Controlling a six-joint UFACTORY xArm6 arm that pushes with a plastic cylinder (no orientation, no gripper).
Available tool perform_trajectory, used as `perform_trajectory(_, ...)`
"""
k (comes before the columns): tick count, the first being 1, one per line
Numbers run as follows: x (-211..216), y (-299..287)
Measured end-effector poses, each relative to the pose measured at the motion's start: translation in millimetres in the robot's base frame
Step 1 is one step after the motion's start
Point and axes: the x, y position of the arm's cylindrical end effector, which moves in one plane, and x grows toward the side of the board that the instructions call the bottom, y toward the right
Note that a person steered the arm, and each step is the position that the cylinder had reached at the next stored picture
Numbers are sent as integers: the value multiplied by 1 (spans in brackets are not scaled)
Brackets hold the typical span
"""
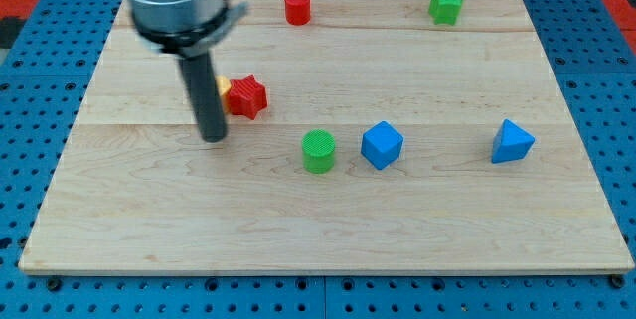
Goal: Move the yellow hexagon to the vertical bottom side of the yellow heart
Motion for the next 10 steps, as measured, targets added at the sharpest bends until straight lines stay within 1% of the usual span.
perform_trajectory(1,-2,31)
perform_trajectory(2,-26,57)
perform_trajectory(3,-23,4)
perform_trajectory(4,-19,4)
perform_trajectory(5,-31,45)
perform_trajectory(6,-55,62)
perform_trajectory(7,-66,19)
perform_trajectory(8,-63,-81)
perform_trajectory(9,-64,-49)
perform_trajectory(10,-79,-11)
